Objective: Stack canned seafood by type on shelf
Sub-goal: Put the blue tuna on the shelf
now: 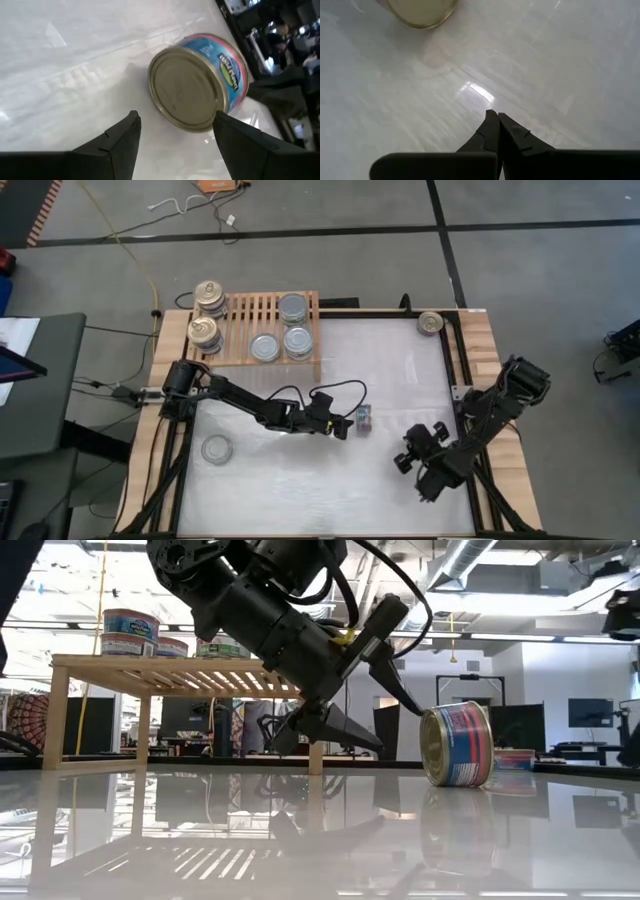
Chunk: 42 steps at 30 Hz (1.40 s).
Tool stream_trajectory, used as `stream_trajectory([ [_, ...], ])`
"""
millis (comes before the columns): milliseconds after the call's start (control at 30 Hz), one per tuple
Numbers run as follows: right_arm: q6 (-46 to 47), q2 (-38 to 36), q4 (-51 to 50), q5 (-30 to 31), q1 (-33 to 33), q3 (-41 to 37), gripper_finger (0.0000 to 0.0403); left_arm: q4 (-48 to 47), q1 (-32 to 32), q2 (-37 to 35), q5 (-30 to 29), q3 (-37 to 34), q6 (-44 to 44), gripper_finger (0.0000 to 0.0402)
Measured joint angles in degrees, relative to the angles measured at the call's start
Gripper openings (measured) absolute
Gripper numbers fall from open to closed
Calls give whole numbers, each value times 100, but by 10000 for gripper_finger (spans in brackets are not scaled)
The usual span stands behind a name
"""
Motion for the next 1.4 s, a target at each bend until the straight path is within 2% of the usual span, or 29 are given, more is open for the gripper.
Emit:
stream_trajectory([
  [233,287,-2,-55,0,287,-168,26,-43,9,16,-19,4,386,280],
  [367,302,-2,-103,0,291,-274,25,-78,11,24,-39,4,292,317],
  [500,302,1,-116,0,228,-289,27,109,-37,24,-61,4,195,328],
  [633,300,37,-110,9,161,-291,28,272,-185,24,-603,137,584,329],
  [733,299,37,-105,28,165,-291,28,46,-297,5,-1047,438,905,329],
  [800,295,37,-116,29,165,-291,28,-468,-355,-11,-1384,832,951,329],
  [933,256,37,-146,34,165,-291,28,-2236,-387,169,-1841,2018,777,329],
  [1033,240,37,-200,40,165,-291,28,-3625,-408,626,-2005,3040,534,329],
  [1133,239,37,-287,44,165,-293,28,-4623,-415,1215,-1999,3996,172,329],
  [1300,239,37,-367,44,165,-295,28,-5578,-391,2069,-1798,5363,108,329],
  [1400,239,37,-376,44,165,-295,28,-5980,-375,2313,-1795,5887,118,329],
])
